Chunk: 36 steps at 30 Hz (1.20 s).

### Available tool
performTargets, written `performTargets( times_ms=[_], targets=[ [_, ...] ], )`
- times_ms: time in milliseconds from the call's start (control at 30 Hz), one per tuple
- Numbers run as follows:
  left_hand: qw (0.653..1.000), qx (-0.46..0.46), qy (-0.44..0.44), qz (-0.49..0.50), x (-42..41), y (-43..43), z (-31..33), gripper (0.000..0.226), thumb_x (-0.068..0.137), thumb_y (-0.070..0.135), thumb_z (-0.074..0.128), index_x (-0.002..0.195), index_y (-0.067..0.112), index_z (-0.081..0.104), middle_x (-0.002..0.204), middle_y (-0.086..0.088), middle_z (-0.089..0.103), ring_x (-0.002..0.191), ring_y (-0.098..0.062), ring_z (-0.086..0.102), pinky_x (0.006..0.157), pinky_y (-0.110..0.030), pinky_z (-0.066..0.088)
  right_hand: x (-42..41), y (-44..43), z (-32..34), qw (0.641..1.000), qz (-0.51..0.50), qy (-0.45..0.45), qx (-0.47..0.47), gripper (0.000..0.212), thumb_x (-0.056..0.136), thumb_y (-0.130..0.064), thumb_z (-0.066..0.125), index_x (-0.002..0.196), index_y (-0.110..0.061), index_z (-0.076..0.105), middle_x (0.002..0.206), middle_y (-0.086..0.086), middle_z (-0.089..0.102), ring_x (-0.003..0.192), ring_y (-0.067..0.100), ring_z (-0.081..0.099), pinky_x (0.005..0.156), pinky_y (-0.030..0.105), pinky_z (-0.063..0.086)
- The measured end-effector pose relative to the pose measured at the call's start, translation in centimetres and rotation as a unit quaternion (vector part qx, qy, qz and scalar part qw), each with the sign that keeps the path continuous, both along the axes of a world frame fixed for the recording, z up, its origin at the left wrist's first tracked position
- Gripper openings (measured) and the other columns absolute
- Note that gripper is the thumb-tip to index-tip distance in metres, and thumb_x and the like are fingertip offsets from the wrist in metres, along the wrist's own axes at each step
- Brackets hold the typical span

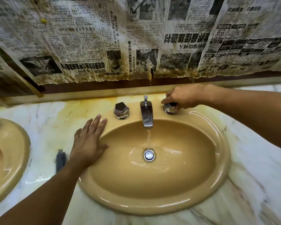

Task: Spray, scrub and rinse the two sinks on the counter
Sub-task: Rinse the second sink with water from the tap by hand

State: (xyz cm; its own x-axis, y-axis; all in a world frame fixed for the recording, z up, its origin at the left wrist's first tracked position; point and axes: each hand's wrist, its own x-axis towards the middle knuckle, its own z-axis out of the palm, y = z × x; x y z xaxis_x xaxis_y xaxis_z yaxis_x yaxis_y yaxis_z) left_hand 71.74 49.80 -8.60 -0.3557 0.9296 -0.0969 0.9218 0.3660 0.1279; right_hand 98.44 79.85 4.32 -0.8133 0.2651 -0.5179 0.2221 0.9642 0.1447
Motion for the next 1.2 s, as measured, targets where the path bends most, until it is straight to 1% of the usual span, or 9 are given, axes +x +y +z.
performTargets(
  times_ms=[200,467,567,633,733,833,1033,1133,1200],
  targets=[
    [1.0,0.0,0.006,-0.002,0.0,0.1,0.1,0.105,0.089,0.054,0.07,0.164,0.041,-0.001,0.171,0.017,-0.017,0.16,-0.019,0.0,0.124,-0.053,0.018,1.0,-0.5,-0.3,0.999,-0.023,0.028,-0.009,0.059,0.102,-0.038,0.057,0.157,-0.031,0.037,0.133,0.001,0.053,0.115,0.025,0.058,0.095,0.044,0.053],
    [1.0,0.008,0.013,-0.003,0.2,-0.1,0.2,0.103,0.089,0.052,0.071,0.165,0.04,0.002,0.172,0.013,-0.012,0.159,-0.022,0.004,0.122,-0.052,0.02,1.3,-1.2,-1.1,0.994,-0.082,0.066,-0.019,0.054,0.102,-0.039,0.057,0.153,-0.029,0.043,0.13,0.003,0.053,0.113,0.025,0.057,0.095,0.043,0.052],
    [1.0,0.007,0.017,-0.002,0.3,-0.1,0.1,0.102,0.09,0.053,0.07,0.165,0.04,0.001,0.173,0.012,-0.011,0.158,-0.023,0.006,0.119,-0.052,0.023,1.2,-1.7,-1.5,0.987,-0.138,0.082,-0.016,0.046,0.102,-0.041,0.055,0.145,-0.026,0.049,0.12,0.004,0.052,0.108,0.027,0.057,0.089,0.042,0.052],
    [1.0,0.01,0.018,0.0,0.2,-0.2,0.0,0.103,0.09,0.053,0.07,0.165,0.04,0.001,0.173,0.013,-0.011,0.157,-0.024,0.007,0.117,-0.053,0.026,1.0,-2.4,-2.2,0.972,-0.205,0.118,-0.01,0.043,0.101,-0.044,0.055,0.137,-0.02,0.055,0.115,0.007,0.053,0.104,0.03,0.058,0.084,0.039,0.05],
    [1.0,0.01,0.024,0.003,0.3,-0.3,-0.2,0.102,0.09,0.055,0.069,0.165,0.04,0.001,0.173,0.012,-0.01,0.156,-0.026,0.01,0.115,-0.053,0.028,0.2,-3.5,-3.3,0.929,-0.322,0.182,-0.005,0.042,0.098,-0.043,0.06,0.127,-0.012,0.063,0.115,0.013,0.061,0.097,0.031,0.06,0.076,0.035,0.048],
    [0.999,0.011,0.033,0.012,0.3,-0.3,-0.3,0.101,0.089,0.056,0.069,0.165,0.041,0.004,0.173,0.012,-0.007,0.154,-0.03,0.015,0.113,-0.054,0.03,-0.4,-4.0,-3.8,0.887,-0.406,0.218,-0.016,0.037,0.093,-0.041,0.068,0.117,-0.012,0.069,0.098,0.008,0.06,0.086,0.028,0.058,0.069,0.032,0.045],
    [0.998,0.008,0.044,0.041,0.5,-0.2,-0.5,0.098,0.087,0.061,0.069,0.163,0.044,0.01,0.172,0.005,0.008,0.147,-0.035,0.024,0.107,-0.055,0.034,-0.8,-4.9,-4.6,0.844,-0.465,0.265,0.0,0.032,0.093,-0.043,0.071,0.107,-0.014,0.071,0.097,0.009,0.066,0.086,0.029,0.059,0.07,0.033,0.045],
    [0.996,0.008,0.058,0.066,0.8,-0.1,-0.4,0.096,0.084,0.065,0.071,0.161,0.047,0.015,0.165,-0.003,0.023,0.135,-0.037,0.033,0.099,-0.054,0.037,-0.8,-5.4,-4.8,0.825,-0.487,0.287,-0.008,0.03,0.093,-0.045,0.07,0.104,-0.016,0.071,0.103,0.011,0.068,0.089,0.03,0.06,0.07,0.033,0.044],
    [0.994,0.013,0.061,0.089,1.2,-0.4,-0.2,0.096,0.082,0.066,0.072,0.16,0.047,0.02,0.157,-0.007,0.031,0.125,-0.039,0.039,0.094,-0.053,0.039,-0.5,-6.1,-4.8,0.813,-0.497,0.303,-0.019,0.031,0.095,-0.044,0.069,0.109,-0.017,0.071,0.11,0.012,0.066,0.094,0.03,0.059,0.073,0.032,0.042]
  ],
)
